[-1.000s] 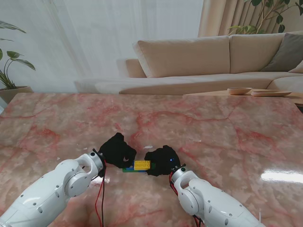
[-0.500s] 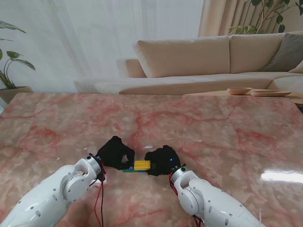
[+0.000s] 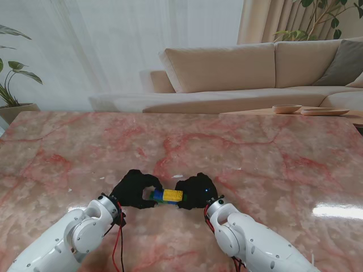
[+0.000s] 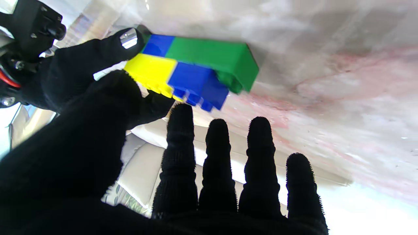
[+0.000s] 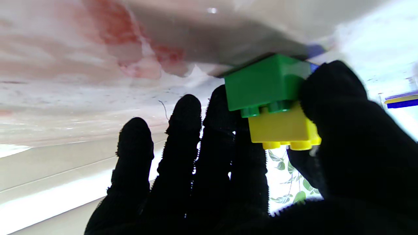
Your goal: Build a two-level staggered structure with toy bricks
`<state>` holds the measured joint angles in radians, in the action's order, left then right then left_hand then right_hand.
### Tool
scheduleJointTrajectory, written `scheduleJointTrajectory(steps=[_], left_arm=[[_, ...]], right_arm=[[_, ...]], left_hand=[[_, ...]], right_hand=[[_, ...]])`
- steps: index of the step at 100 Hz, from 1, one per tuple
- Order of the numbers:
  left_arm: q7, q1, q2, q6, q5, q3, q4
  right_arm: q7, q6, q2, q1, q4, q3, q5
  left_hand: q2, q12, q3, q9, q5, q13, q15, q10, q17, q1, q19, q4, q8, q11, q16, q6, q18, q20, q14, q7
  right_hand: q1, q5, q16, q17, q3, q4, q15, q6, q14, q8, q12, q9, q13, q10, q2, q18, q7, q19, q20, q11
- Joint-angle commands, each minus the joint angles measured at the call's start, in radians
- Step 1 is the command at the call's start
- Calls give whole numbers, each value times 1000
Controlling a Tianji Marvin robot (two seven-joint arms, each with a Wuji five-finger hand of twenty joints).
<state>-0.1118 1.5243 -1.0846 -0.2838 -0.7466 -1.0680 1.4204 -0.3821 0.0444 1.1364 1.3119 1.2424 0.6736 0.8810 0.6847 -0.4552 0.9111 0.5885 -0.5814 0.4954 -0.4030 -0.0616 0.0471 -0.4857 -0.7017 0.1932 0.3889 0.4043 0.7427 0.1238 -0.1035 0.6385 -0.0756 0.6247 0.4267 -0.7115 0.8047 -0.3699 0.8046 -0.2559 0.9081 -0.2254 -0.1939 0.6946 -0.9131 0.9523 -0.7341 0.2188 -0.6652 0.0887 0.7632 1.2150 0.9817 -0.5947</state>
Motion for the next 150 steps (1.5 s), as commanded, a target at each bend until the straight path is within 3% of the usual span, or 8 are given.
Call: scheduleJointTrajectory(steps=[1,39,54,65,70,123,138,150], left_arm=[[2,16,-8,15,11,-8,22],[-15,66,-19,74,40,-62,93],[-19,70,-22,85,48,-71,100],[-20,71,-23,90,52,-77,105],[-23,73,-24,95,52,-79,107],[-30,95,-23,107,36,-114,129],[-14,101,-24,106,59,-128,143],[33,111,-20,106,91,-148,170]], right_arm=[[16,6,4,6,2,0,-2],[20,6,1,2,-1,6,3],[43,3,-5,4,11,13,9],[79,1,-14,9,29,21,14],[89,2,-17,11,35,24,17],[111,17,-28,43,80,63,44],[140,9,-41,95,151,131,71],[175,-12,-51,146,223,202,97]], left_hand=[[-1,23,-32,-48,30,-45,29,7,18,40,43,-28,-16,-16,-20,-12,0,-14,2,-37],[-12,53,-61,-64,26,-55,65,17,21,54,93,-33,-34,-32,-55,-17,-9,-12,-4,-72],[-17,73,-76,-88,37,-76,124,20,15,58,132,-36,-53,-49,-120,-35,5,-18,-1,-113],[-17,84,-79,-98,44,-83,143,23,15,58,159,-38,-60,-55,-150,-42,13,-35,10,-127],[-16,84,-78,-92,50,-81,142,20,14,57,163,-38,-63,-51,-152,-44,10,-38,10,-133],[-24,77,-107,-118,66,-102,153,24,16,78,196,-36,-74,-56,-161,-58,16,-47,9,-154],[-55,114,-175,-150,82,-126,203,33,-2,89,248,-46,-102,-84,-228,-80,50,-106,19,-208],[-118,170,-280,-212,112,-210,258,36,-13,88,303,-64,-144,-117,-303,-101,91,-223,45,-287]], right_hand=[[59,-51,15,10,81,-13,3,-157,-28,12,-11,7,7,35,49,-3,67,-8,30,-11],[60,-20,9,17,83,-13,-10,-142,-28,-14,16,-19,23,31,48,-2,40,-21,24,22],[36,4,-1,33,73,0,-32,-87,-21,-61,149,-62,49,17,50,-3,-26,-43,24,41],[-3,1,-13,55,80,42,-57,-30,-13,-39,205,-100,75,3,60,-7,-153,-71,22,60],[-32,0,-24,62,90,107,-77,-2,-10,-27,220,-116,84,-3,69,-9,-217,-87,19,75],[-105,245,-60,150,-193,183,-130,152,-1,-47,324,-434,253,-71,88,1,-465,-174,17,168],[-179,283,-88,180,-169,189,-171,171,8,-58,358,-484,296,-80,77,-3,-500,-230,3,183],[-243,290,-124,198,-138,188,-227,175,16,-62,377,-488,303,-80,113,-23,-509,-317,-32,196]])
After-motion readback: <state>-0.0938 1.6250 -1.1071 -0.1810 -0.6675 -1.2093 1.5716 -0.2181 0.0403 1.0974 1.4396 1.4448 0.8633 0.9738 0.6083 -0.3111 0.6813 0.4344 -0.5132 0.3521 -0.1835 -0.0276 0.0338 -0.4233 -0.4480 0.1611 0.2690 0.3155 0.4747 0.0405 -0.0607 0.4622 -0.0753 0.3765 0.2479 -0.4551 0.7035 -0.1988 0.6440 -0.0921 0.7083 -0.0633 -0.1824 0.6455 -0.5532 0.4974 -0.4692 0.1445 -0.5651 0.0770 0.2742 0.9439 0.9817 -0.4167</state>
